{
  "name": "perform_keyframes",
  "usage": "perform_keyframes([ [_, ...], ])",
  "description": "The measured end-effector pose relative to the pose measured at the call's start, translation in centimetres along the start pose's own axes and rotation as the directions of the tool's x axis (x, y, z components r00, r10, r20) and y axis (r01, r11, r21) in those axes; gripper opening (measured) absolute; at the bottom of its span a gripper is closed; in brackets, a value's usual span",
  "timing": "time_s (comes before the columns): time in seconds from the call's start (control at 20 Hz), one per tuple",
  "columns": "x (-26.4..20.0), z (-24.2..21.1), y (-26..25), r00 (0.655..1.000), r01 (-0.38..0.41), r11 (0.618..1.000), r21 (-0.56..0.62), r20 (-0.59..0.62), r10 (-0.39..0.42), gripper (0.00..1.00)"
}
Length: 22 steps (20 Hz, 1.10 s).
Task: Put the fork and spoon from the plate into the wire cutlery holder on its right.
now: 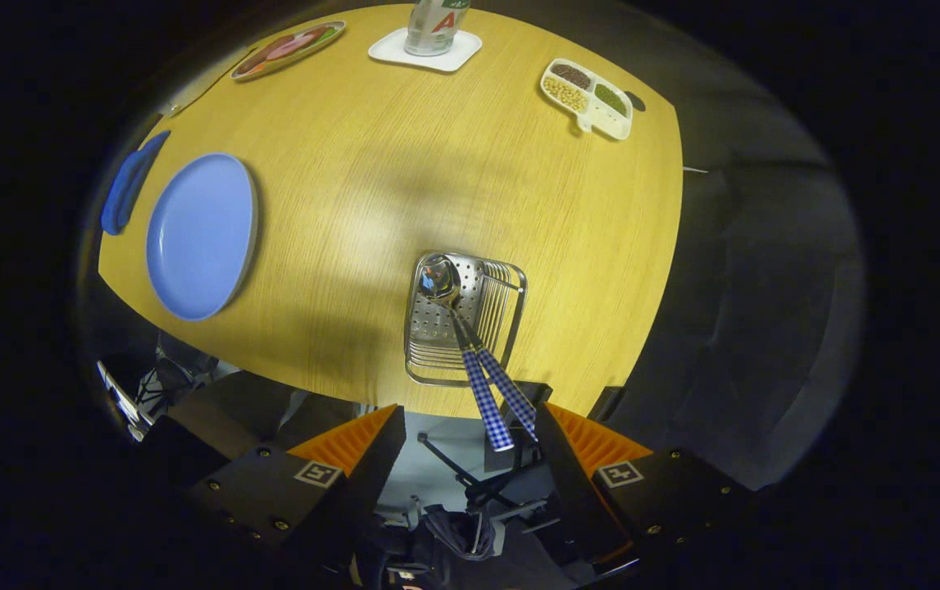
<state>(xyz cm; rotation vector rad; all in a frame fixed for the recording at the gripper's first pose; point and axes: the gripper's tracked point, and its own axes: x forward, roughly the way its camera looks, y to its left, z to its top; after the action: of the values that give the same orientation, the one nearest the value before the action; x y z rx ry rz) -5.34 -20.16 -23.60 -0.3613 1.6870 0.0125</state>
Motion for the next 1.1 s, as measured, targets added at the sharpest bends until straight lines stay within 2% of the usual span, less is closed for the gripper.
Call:
perform_keyframes([
  [0.4, -2.1, -1.0, 1.2, 0.995, -0.021, 0.998, 0.052, 0.102, 0.015, 0.97],
  [0.5, -3.1, -1.0, 2.1, 0.984, -0.037, 0.997, 0.073, 0.176, 0.024, 0.97],
  [0.6, -4.8, 0.0, 3.3, 0.955, -0.062, 0.992, 0.107, 0.294, 0.028, 0.97],
  [0.8, -8.5, 2.8, 5.6, 0.842, -0.099, 0.983, 0.157, 0.539, -0.001, 0.97],
  [0.95, -11.7, 4.8, 6.4, 0.741, -0.114, 0.974, 0.195, 0.670, -0.048, 0.97],
  [1.05, -14.0, 5.9, 6.6, 0.657, -0.145, 0.962, 0.232, 0.750, -0.081, 0.97],
  [1.1, -15.4, 6.7, 6.6, 0.602, -0.159, 0.957, 0.244, 0.792, -0.102, 0.97],
])
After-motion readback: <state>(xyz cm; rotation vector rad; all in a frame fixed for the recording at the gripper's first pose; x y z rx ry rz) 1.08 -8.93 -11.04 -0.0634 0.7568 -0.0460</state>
